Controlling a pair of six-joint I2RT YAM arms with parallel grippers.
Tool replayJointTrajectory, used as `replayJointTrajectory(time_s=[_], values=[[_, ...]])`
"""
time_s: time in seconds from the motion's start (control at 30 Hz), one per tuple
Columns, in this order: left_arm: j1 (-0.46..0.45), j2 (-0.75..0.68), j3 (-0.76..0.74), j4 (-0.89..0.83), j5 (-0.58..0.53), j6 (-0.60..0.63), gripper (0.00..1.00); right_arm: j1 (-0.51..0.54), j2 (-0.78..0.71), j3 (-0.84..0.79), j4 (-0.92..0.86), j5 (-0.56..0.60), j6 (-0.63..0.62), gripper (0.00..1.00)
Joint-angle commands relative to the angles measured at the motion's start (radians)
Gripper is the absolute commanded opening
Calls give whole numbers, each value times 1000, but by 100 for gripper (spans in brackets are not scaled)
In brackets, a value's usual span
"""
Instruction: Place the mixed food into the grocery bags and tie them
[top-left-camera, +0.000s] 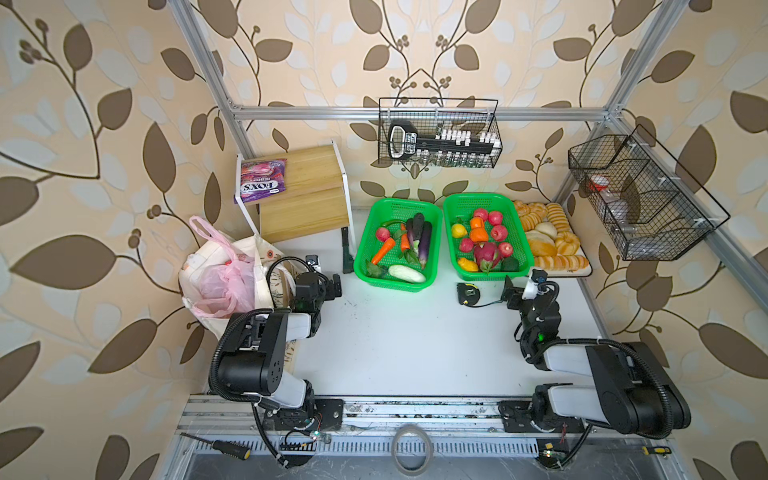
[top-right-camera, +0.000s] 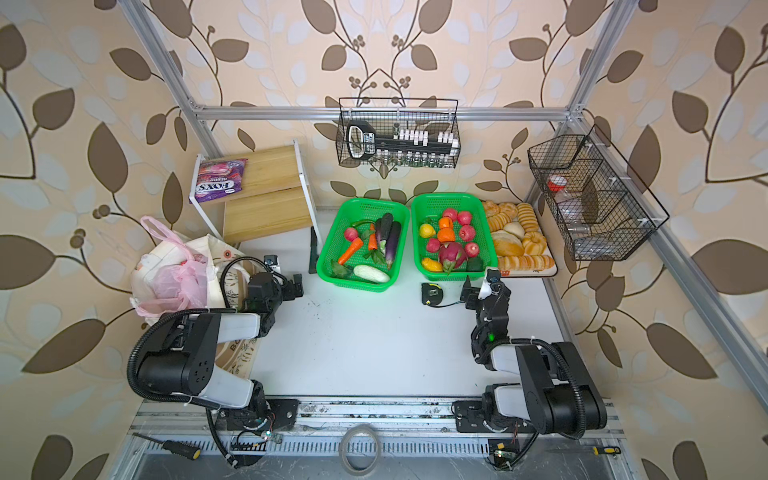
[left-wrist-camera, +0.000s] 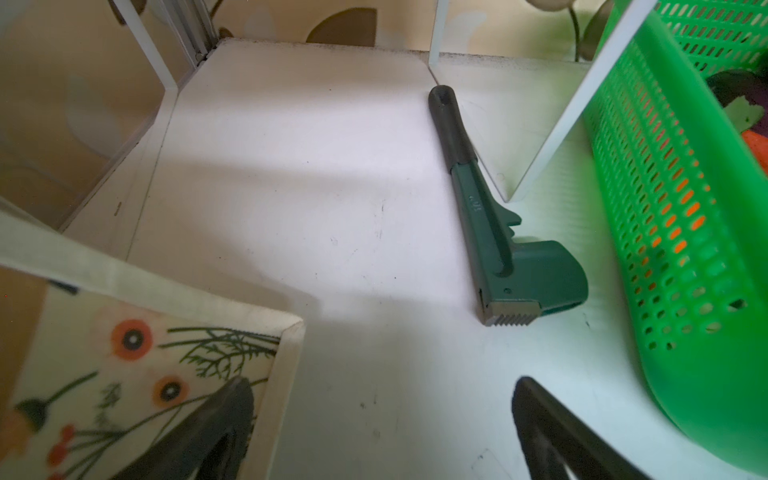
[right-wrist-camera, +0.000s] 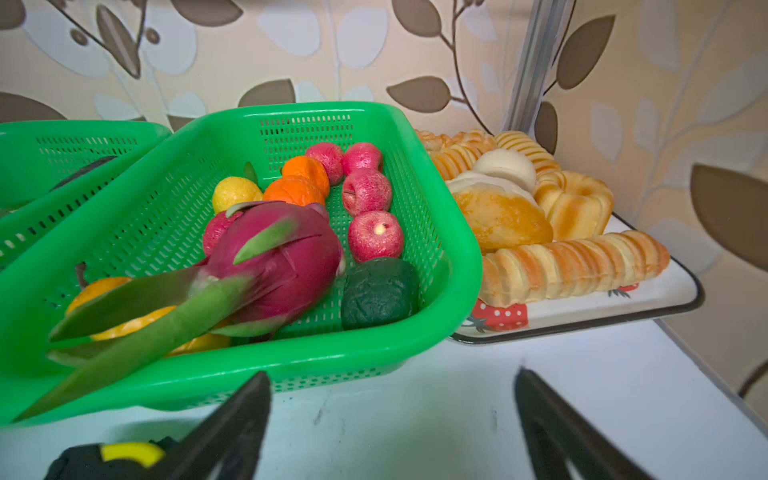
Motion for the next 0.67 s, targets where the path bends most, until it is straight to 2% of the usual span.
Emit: replayJointTrajectory(time_s=[0.0, 0.63], values=[[18, 6, 1, 23, -91, -47, 99, 6, 8, 13, 3, 40, -10, 100], [18, -1, -9, 34, -93, -42, 99, 14, 7, 16, 0, 46, -16, 100]])
